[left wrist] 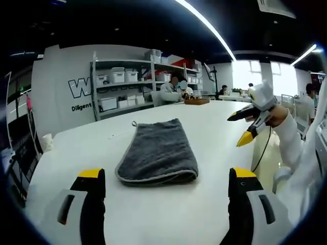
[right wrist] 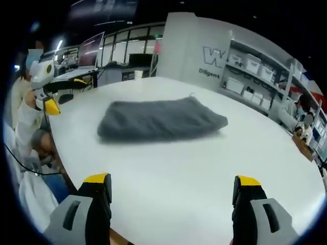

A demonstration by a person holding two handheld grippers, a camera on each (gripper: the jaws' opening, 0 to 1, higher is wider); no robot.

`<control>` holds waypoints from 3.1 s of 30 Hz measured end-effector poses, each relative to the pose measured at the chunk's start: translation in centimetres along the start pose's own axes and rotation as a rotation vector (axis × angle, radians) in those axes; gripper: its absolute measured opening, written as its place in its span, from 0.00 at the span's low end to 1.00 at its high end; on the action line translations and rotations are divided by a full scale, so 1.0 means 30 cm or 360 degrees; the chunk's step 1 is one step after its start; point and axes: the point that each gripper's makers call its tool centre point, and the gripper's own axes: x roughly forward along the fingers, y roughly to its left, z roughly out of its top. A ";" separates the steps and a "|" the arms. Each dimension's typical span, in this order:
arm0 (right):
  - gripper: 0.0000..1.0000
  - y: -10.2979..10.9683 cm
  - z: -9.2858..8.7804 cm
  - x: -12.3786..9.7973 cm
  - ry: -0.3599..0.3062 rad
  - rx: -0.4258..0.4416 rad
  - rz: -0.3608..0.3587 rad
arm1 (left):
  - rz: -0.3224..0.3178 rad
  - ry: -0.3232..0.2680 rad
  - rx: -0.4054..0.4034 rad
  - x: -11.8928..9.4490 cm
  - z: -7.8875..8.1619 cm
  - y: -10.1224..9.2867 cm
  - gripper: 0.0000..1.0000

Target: Open the folded towel by lifting each exposed corner and separating the folded layers until the towel lies flat within the target outline without major curled edges

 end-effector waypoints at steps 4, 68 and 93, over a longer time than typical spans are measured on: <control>0.99 0.071 0.024 0.035 -0.0005 -0.0016 0.0075 | 0.0006 0.0001 -0.0008 -0.013 -0.008 0.011 1.00; 0.29 0.387 0.167 0.304 -0.0451 0.0032 -0.0133 | -0.0058 0.0058 -0.0103 -0.051 -0.066 0.069 1.00; 0.09 0.250 0.078 0.224 -0.0451 0.0004 -0.0234 | -0.0076 0.0066 -0.0116 -0.050 -0.075 0.060 1.00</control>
